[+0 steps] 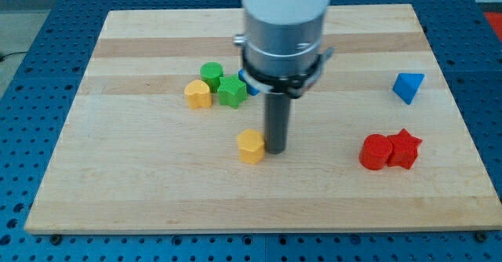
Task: Slide the yellow hexagon into the green star
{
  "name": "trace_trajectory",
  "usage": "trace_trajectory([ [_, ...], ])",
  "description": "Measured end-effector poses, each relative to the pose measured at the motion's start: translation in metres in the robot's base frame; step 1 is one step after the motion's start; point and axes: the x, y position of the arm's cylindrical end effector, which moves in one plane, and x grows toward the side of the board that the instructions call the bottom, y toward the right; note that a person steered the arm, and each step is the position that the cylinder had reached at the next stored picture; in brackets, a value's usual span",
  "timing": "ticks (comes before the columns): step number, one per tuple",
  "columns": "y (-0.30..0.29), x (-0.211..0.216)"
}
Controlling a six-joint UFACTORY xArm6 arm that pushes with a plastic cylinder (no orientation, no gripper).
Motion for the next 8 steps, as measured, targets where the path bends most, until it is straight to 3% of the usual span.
trace_trajectory([
  [1, 0.015, 0.019],
  [2, -0.018, 0.021],
  [4, -0.081, -0.032],
  [5, -0.085, -0.012],
  [6, -0.139, -0.013],
  [8, -0.095, -0.047],
])
